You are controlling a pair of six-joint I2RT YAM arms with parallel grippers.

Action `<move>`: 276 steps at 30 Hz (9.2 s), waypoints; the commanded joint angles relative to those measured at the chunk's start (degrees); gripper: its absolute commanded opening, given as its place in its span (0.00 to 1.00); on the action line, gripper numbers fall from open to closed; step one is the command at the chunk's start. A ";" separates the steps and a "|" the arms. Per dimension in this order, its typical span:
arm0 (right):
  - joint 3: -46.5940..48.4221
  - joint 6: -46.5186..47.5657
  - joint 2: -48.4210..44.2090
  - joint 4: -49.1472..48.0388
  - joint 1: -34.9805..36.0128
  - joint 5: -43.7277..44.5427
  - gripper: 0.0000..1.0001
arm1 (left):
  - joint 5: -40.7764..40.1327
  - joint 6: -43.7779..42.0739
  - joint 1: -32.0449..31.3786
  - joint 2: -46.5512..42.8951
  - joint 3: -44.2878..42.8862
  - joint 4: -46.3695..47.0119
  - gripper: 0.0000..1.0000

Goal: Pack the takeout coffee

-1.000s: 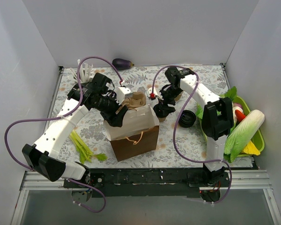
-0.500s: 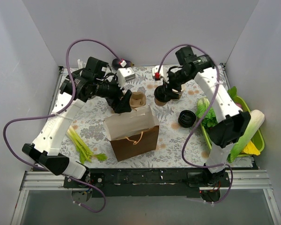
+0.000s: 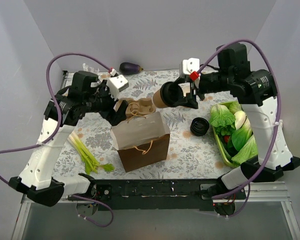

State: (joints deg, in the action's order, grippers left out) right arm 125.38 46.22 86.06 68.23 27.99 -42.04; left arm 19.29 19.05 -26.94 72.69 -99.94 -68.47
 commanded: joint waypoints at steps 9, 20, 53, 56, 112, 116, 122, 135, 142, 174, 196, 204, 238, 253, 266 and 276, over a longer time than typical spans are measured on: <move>-6.47 5.56 -1.78 6.83 20.25 6.00 0.01 | 5.58 -0.93 0.22 -1.94 11.61 -0.79 0.56; -8.39 -1.13 2.53 -1.59 24.66 13.56 0.01 | 20.43 -3.76 -0.13 1.76 10.73 -0.44 0.00; -51.37 20.05 -21.90 -19.52 29.84 32.19 0.01 | 14.64 5.03 -0.13 1.41 4.30 10.36 0.72; -52.60 20.49 -22.17 -21.64 29.84 32.90 0.01 | 7.89 10.38 0.04 1.32 9.14 15.10 0.74; -61.84 28.14 -14.52 -31.58 21.15 27.90 0.01 | 23.51 10.75 5.31 11.95 19.79 24.88 0.70; -61.75 29.98 -13.99 -32.02 20.00 25.17 0.01 | 23.95 10.57 6.28 14.15 19.35 24.61 0.69; -61.75 33.32 -13.11 -31.40 17.72 21.13 0.01 | 23.60 9.08 6.99 16.08 18.73 23.47 0.69; -61.05 37.80 -8.81 -32.89 15.34 16.91 0.01 | 24.75 6.35 6.99 22.06 17.06 20.83 0.69; -59.99 39.04 -7.31 -33.86 14.11 17.69 0.01 | 24.83 3.89 7.08 24.52 14.95 17.76 0.69; -58.94 50.20 -1.25 -34.39 14.02 14.27 0.01 | 23.87 -0.59 6.90 30.77 11.96 10.63 0.69; -47.43 54.15 8.07 -13.39 14.29 16.20 0.01 | 15.25 0.20 9.80 23.91 7.04 8.79 0.73; -42.24 53.54 10.44 -2.59 16.13 18.31 0.01 | 15.69 1.70 9.80 20.75 8.88 10.02 0.73; -49.09 38.87 9.12 -11.53 12.35 5.83 0.01 | 27.98 -0.32 9.54 9.85 16.01 19.25 0.75; -47.07 27.09 11.59 -16.80 11.91 6.45 0.01 | 38.11 -7.52 9.54 13.79 1.77 8.19 0.79; -51.38 22.43 10.62 -22.43 10.95 6.97 0.01 | 32.48 -13.16 7.87 16.70 0.80 -1.50 0.70; -53.04 20.14 10.09 -24.72 10.51 7.15 0.01 | 30.28 -12.63 7.78 16.70 0.54 -2.11 0.50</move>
State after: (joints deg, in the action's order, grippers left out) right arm 76.09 68.36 95.33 41.98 39.09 -34.92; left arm 50.57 6.87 -18.98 90.52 -97.67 -69.45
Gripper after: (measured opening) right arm 0.759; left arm 0.527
